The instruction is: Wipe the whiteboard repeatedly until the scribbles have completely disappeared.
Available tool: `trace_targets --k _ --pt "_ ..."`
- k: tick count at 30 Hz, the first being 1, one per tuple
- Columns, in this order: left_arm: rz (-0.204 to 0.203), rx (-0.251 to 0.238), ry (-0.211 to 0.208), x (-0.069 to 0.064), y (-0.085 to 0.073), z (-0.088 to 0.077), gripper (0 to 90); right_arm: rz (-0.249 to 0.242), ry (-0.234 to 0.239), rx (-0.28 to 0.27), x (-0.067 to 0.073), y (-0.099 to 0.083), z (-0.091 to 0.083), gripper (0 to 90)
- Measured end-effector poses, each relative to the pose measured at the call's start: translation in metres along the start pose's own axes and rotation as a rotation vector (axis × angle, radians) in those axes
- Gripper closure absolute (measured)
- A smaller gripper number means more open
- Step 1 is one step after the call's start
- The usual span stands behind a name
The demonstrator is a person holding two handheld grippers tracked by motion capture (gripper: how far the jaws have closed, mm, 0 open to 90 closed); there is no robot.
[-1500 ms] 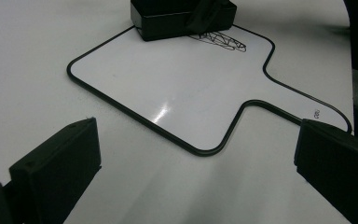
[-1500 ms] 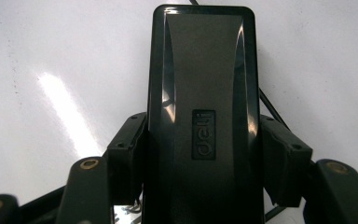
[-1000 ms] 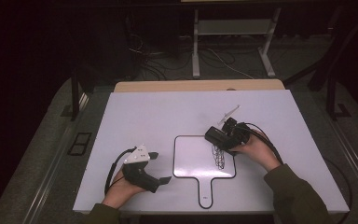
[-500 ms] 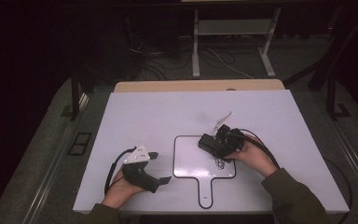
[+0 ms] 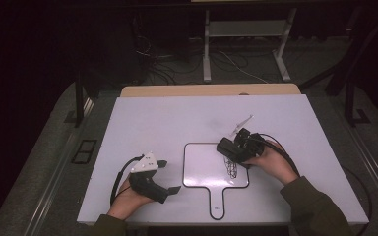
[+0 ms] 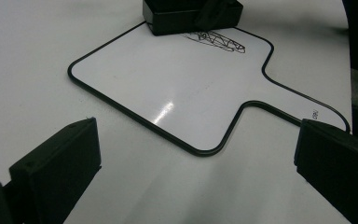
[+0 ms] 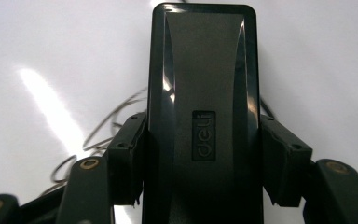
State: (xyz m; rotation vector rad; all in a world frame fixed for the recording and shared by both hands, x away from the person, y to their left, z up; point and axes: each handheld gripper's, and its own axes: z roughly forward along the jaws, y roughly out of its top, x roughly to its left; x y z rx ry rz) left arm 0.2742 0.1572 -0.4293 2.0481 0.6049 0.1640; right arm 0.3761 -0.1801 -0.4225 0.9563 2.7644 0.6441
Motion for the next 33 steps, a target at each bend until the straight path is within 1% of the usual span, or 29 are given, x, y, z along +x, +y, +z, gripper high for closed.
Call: trace_targets --k 3,4,5,6,7,8,9,11,12,13,15,18,19,21,24,25,26,27,29,30,32,33 --pt "0.001 0.002 -0.001 0.0 0.0 0.0 0.0 -0.022 0.018 0.001 0.009 0.0 0.0 38.7" --pt "0.001 0.002 -0.001 0.0 0.0 0.0 0.0 -0.022 0.018 0.001 0.009 0.0 0.0 38.7" --pt "0.002 0.002 -0.001 0.0 0.0 0.0 0.0 -0.043 0.037 0.0 0.015 0.002 0.001 38.7" --pt "0.002 0.002 -0.001 0.0 0.0 0.0 0.0 -0.055 0.046 0.001 0.017 0.002 0.001 38.7" --pt "0.002 0.002 -0.001 0.0 0.0 0.0 0.0 -0.066 0.049 0.002 0.02 0.003 0.001 38.6" --pt "0.002 0.002 -0.001 0.0 0.0 0.0 0.0 -0.066 0.049 0.002 0.02 0.003 0.001 38.6" --pt "0.003 0.002 -0.001 0.0 0.0 0.0 0.0 -0.073 0.042 0.005 0.021 0.004 0.001 38.6" --pt "0.004 0.003 -0.001 0.0 0.0 0.0 0.0 -0.068 0.041 0.006 0.019 0.004 0.001 38.6" --pt "0.004 0.003 -0.001 0.0 0.0 0.0 0.0 -0.055 0.032 0.005 0.017 0.003 0.001 38.6" --pt "0.004 0.003 -0.001 0.0 0.0 0.0 0.0 -0.025 0.017 0.005 0.01 0.001 0.0 38.6" --pt "0.003 0.004 -0.002 0.0 0.0 0.0 0.0 0.002 -0.001 0.01 0.003 -0.002 -0.002 38.6" --pt "0.002 0.003 -0.002 0.0 0.0 0.0 0.0 0.035 -0.005 0.003 -0.005 -0.007 -0.004 38.6" --pt "0.002 0.004 -0.002 0.0 0.0 0.0 0.0 0.038 -0.001 0.002 -0.006 -0.008 -0.004 38.6" --pt "0.002 0.003 -0.002 0.0 0.0 0.0 0.0 0.033 -0.001 0.002 -0.006 -0.008 -0.004 38.6" --pt "0.003 0.003 -0.001 0.0 0.0 0.0 0.0 0.026 -0.006 0.008 -0.002 -0.007 -0.004 38.6" --pt "0.003 0.004 -0.001 0.0 0.0 0.0 0.0 0.013 -0.002 0.015 0.0 -0.007 -0.005 38.6" --pt "0.003 0.004 -0.001 0.0 0.0 0.0 0.0 0.013 -0.002 0.015 0.0 -0.007 -0.005 38.6" --pt "0.001 0.004 -0.002 -0.001 0.0 0.0 0.0 0.007 0.008 0.015 0.003 -0.006 -0.004 38.6" --pt "0.003 0.005 -0.002 -0.001 0.0 0.001 0.0 -0.011 0.005 0.018 0.007 -0.006 -0.004 38.6" --pt "0.004 0.005 -0.003 0.0 0.0 0.0 0.0 -0.011 0.005 0.018 0.007 -0.006 -0.004 38.6" --pt "0.002 0.004 -0.002 0.0 0.0 0.0 0.0 -0.032 0.014 0.02 0.011 -0.004 -0.003 38.6" --pt "0.003 0.004 -0.002 0.0 0.0 0.0 0.0 -0.054 0.023 0.024 0.017 -0.003 -0.003 38.6"
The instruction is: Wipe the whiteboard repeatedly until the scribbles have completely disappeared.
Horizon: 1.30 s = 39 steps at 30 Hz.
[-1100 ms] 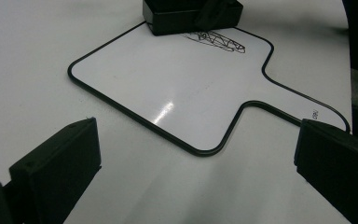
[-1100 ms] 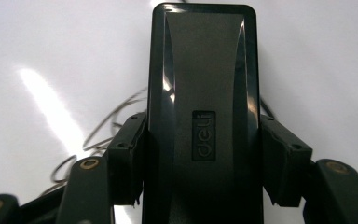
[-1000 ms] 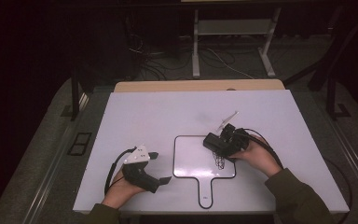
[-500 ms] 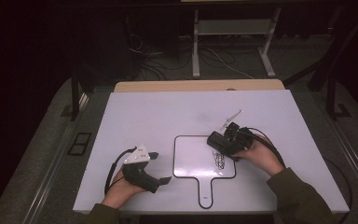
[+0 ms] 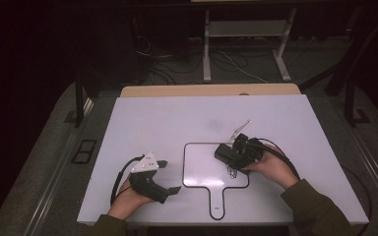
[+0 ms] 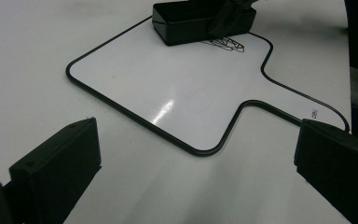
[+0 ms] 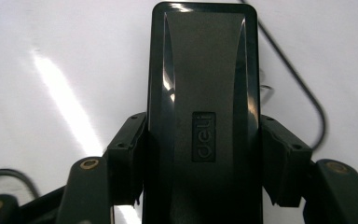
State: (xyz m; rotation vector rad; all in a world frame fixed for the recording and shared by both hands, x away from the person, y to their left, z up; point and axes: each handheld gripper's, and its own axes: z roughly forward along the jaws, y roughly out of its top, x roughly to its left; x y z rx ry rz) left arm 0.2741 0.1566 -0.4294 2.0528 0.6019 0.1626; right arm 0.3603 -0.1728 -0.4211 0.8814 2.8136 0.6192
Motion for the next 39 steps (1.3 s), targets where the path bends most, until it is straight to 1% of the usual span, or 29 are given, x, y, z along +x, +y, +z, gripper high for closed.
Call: trace_targets --k 2,3,4,5,6,7,8,9,11,12,13,14,15,16,18,19,20,22,23,25,26,28,31,32,33,34,36,37,39 --pt "0.0 0.0 0.0 0.0 0.0 0.0 0.0 -0.016 0.014 0.001 0.007 0.001 0.0 38.6" --pt "0.0 0.0 0.0 0.0 0.0 0.0 0.0 -0.016 0.014 0.001 0.007 0.001 0.0 38.6" --pt "0.0 0.0 0.0 0.0 0.0 0.0 0.0 -0.036 0.025 0.003 0.014 0.003 0.001 38.6" --pt "-0.002 0.001 0.0 0.0 0.0 0.0 0.0 -0.052 0.029 0.005 0.017 0.003 0.001 38.6" --pt "-0.001 0.0 0.0 0.0 0.0 0.0 0.0 -0.052 0.029 0.005 0.017 0.003 0.001 38.6" --pt "-0.002 -0.001 0.0 0.0 0.0 0.0 0.0 -0.051 0.034 0.005 0.021 0.003 0.001 38.6" --pt "-0.001 -0.001 0.0 0.0 0.0 0.0 0.0 -0.06 0.022 0.008 0.021 0.004 0.001 38.6" --pt "0.0 -0.002 -0.001 0.0 0.0 -0.001 0.0 -0.053 0.031 0.006 0.021 0.004 0.001 38.6" --pt "0.001 -0.003 -0.001 0.0 0.0 -0.001 0.0 -0.032 0.016 0.009 0.013 0.002 0.0 38.6" --pt "0.001 -0.003 -0.001 0.0 0.0 -0.001 0.0 -0.032 0.016 0.009 0.013 0.002 0.0 38.6" --pt "0.001 -0.003 -0.001 0.0 0.0 -0.001 0.0 -0.01 0.001 0.01 0.006 -0.001 -0.001 38.6" --pt "0.002 -0.002 -0.001 0.001 0.0 -0.001 0.0 -0.01 0.001 0.01 0.006 -0.001 -0.001 38.6" --pt "0.0 -0.003 0.0 0.001 0.0 -0.001 0.0 0.012 -0.005 0.007 0.0 -0.004 -0.002 38.6" --pt "-0.001 -0.003 0.0 0.0 0.0 -0.001 0.0 0.012 -0.005 0.007 0.0 -0.004 -0.002 38.6" --pt "-0.001 -0.002 0.0 0.0 0.0 0.0 0.0 0.033 -0.015 0.008 -0.005 -0.006 -0.003 38.7" --pt "-0.001 -0.002 0.0 0.0 0.0 0.0 0.0 0.023 -0.024 0.009 -0.007 -0.007 -0.003 38.6" --pt "-0.001 -0.002 0.0 0.0 0.0 0.0 0.0 0.036 -0.017 0.005 -0.005 -0.008 -0.004 38.6" --pt "-0.002 -0.003 0.001 0.0 0.0 0.0 0.0 0.034 -0.019 0.005 -0.003 -0.008 -0.004 38.6" --pt "-0.002 -0.003 0.0 0.0 0.0 0.0 0.0 0.013 -0.009 0.011 0.0 -0.009 -0.005 38.6" --pt "-0.002 -0.003 0.001 0.0 0.0 0.0 0.0 0.012 0.001 0.01 0.003 -0.01 -0.005 38.6" --pt "-0.002 -0.003 0.001 0.0 0.0 0.0 0.0 -0.003 0.015 0.012 0.009 -0.01 -0.006 38.6" --pt "-0.002 -0.003 0.001 0.0 0.0 0.0 0.0 -0.011 0.021 0.011 0.012 -0.011 -0.006 38.6" --pt "-0.001 -0.004 0.0 0.0 0.0 0.0 0.0 -0.047 0.034 0.014 0.024 -0.011 -0.006 38.6" --pt "-0.001 -0.004 0.001 0.0 0.0 0.0 0.0 -0.049 0.041 0.015 0.028 -0.01 -0.006 38.7" --pt "-0.001 -0.004 0.001 0.0 0.0 0.0 0.0 -0.063 0.054 0.014 0.03 -0.01 -0.006 38.6" --pt "-0.002 -0.004 0.001 0.0 0.0 -0.001 0.0 -0.07 0.045 0.016 0.031 -0.01 -0.006 38.6" --pt "-0.001 -0.005 0.001 0.0 0.0 -0.001 0.0 -0.061 0.044 0.015 0.03 -0.01 -0.006 38.6" --pt "0.001 -0.005 0.001 0.0 0.0 -0.001 0.0 -0.043 0.009 0.016 0.022 -0.011 -0.006 38.6" --pt "0.002 -0.005 0.001 0.0 0.0 -0.002 0.0 -0.01 -0.012 0.014 0.014 -0.014 -0.007 38.6"
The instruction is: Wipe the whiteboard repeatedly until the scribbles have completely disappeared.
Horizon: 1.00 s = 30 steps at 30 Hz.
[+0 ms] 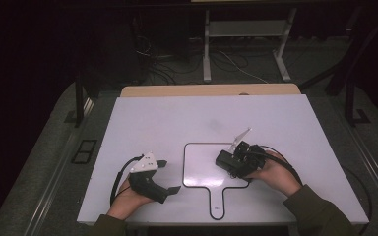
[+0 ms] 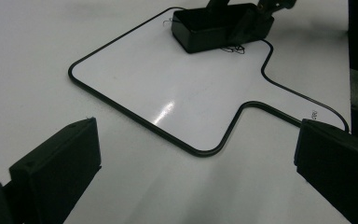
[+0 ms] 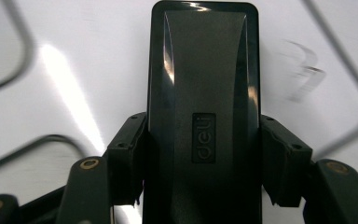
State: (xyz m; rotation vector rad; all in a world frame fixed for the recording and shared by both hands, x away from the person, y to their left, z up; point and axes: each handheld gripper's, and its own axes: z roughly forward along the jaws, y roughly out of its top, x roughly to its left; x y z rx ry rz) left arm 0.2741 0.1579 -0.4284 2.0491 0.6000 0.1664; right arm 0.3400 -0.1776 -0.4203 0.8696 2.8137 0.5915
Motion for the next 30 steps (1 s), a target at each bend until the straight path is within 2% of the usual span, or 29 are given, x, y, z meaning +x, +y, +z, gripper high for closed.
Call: trace_targets --k 4,6,7,10,11,13,15,17,19,23,25,28,30 --pt "-0.003 0.001 0.0 0.0 0.0 0.001 0.0 0.02 0.0 -0.004 -0.004 -0.003 -0.001 38.6" --pt "-0.002 0.002 0.0 0.0 0.0 0.001 0.0 -0.002 -0.001 0.002 -0.001 -0.003 -0.001 38.6" --pt "-0.002 0.002 0.0 0.0 0.0 0.001 0.0 -0.013 0.026 0.0 0.006 -0.002 -0.001 38.6" --pt "-0.002 0.001 0.001 -0.001 0.0 0.001 0.0 -0.038 0.028 0.003 0.012 -0.002 -0.001 38.6" --pt "-0.003 0.001 0.001 -0.001 0.0 0.001 0.0 -0.047 0.042 0.003 0.018 -0.001 -0.001 38.6" --pt "-0.002 0.002 0.001 -0.001 0.0 0.001 0.0 -0.062 0.052 0.003 0.022 -0.001 -0.001 38.6" --pt "-0.002 0.001 0.0 -0.001 0.0 0.001 0.0 -0.072 0.053 0.006 0.022 0.0 -0.001 38.6" --pt "-0.002 -0.001 0.001 -0.001 0.0 0.0 0.0 -0.063 0.035 0.009 0.019 0.0 -0.001 38.6" --pt "-0.001 -0.001 0.001 -0.001 0.0 0.0 0.0 -0.031 0.019 0.007 0.011 -0.003 -0.002 38.6" --pt "-0.001 0.002 0.001 0.0 0.0 0.001 0.0 -0.006 -0.007 0.002 0.0 -0.006 -0.003 38.6" --pt "0.0 0.004 0.0 -0.001 0.0 0.001 0.0 0.006 -0.003 0.001 -0.002 -0.006 -0.003 38.6" --pt "-0.001 0.003 0.001 -0.001 0.0 0.001 0.0 -0.004 -0.006 0.003 0.001 -0.007 -0.003 38.6" --pt "-0.002 0.003 0.001 -0.001 0.0 0.001 0.0 -0.046 0.02 0.009 0.01 -0.006 -0.003 38.6"
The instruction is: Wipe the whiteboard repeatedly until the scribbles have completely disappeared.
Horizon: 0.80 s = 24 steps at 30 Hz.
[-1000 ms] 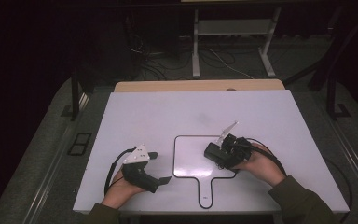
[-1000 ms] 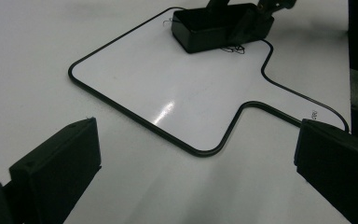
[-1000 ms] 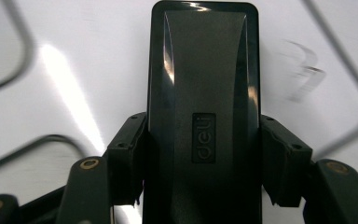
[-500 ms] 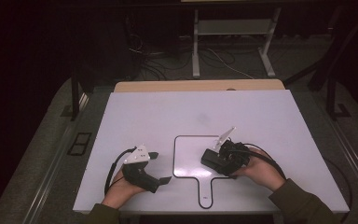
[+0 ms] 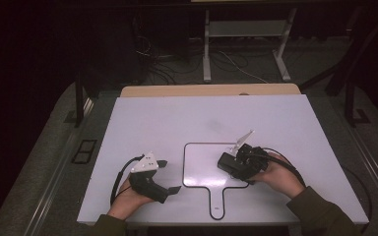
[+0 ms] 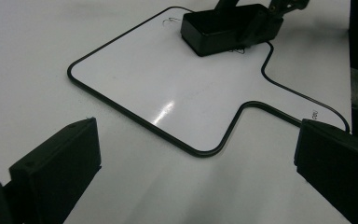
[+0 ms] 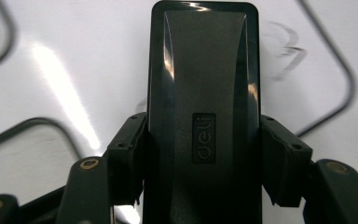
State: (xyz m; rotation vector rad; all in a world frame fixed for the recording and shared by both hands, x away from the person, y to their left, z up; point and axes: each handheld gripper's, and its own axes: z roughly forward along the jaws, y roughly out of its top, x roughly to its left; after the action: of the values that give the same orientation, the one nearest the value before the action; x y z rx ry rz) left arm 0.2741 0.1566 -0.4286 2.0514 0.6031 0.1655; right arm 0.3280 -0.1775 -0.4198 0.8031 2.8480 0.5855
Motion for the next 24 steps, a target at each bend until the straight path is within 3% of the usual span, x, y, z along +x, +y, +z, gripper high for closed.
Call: trace_targets --k 3,7,11,19,24 --pt "0.002 0.001 -0.001 0.0 0.0 0.0 0.0 -0.025 0.02 -0.002 0.01 0.003 0.001 38.6" --pt "0.001 0.0 0.001 0.0 0.0 0.0 0.0 -0.032 0.013 0.003 0.011 0.005 0.002 38.6" --pt "0.001 0.001 0.0 0.0 0.0 0.0 0.0 0.025 -0.018 -0.005 -0.006 0.001 0.001 38.6" --pt "0.003 0.005 -0.001 0.0 0.0 0.001 0.0 0.063 -0.047 -0.008 -0.02 0.001 0.001 38.6" --pt "0.001 0.006 -0.001 -0.001 0.0 0.002 0.0 0.085 -0.065 -0.004 -0.034 0.01 0.006 38.6"
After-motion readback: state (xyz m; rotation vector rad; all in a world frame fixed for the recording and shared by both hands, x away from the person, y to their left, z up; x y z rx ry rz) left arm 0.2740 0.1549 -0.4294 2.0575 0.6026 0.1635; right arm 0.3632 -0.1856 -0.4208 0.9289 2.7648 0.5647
